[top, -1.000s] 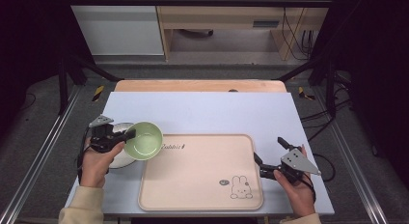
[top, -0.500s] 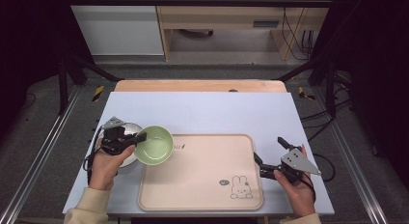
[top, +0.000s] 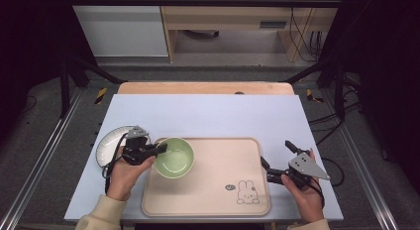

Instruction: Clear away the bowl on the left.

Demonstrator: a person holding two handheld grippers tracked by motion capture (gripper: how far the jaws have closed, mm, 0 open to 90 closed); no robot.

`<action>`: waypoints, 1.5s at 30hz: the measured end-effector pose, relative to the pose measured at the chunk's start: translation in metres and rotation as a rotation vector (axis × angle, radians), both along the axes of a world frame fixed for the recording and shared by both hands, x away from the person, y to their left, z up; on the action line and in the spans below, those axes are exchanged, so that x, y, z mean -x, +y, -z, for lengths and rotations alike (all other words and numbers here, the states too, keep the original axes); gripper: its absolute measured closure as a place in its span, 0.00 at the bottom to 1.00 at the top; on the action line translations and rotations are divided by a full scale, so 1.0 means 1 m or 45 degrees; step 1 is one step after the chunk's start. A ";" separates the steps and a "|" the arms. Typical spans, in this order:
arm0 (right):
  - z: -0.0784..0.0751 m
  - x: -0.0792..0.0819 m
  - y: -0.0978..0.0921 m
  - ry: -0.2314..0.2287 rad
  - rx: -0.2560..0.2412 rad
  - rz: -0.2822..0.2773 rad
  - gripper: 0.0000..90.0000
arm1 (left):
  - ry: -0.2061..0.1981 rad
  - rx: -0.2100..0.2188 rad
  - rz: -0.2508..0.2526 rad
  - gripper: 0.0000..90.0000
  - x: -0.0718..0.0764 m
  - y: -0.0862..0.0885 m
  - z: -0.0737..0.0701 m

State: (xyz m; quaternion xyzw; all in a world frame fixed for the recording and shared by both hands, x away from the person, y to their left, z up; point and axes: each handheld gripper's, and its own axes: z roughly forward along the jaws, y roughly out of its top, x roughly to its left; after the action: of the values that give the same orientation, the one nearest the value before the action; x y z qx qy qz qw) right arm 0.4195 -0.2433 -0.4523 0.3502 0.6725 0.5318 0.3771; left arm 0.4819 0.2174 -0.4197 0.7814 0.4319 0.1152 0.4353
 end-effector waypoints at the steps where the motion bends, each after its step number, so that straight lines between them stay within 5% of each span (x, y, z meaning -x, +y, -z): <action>1: 0.000 0.000 0.000 0.001 0.002 0.001 0.03 | -0.001 -0.009 0.007 0.91 0.002 -0.006 0.003; 23: -0.001 0.001 -0.001 -0.001 -0.004 0.004 0.03 | 0.089 0.017 0.159 0.91 0.011 -0.049 0.018; 45: -0.001 0.001 -0.002 -0.004 -0.004 0.003 0.03 | 0.152 0.056 0.211 0.91 0.010 -0.061 0.025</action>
State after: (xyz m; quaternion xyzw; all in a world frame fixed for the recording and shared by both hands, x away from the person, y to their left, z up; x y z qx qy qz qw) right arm 0.4187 -0.2454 -0.4512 0.3508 0.6708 0.5330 0.3781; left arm 0.4717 0.1565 -0.4449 0.8102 0.3935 0.0224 0.4338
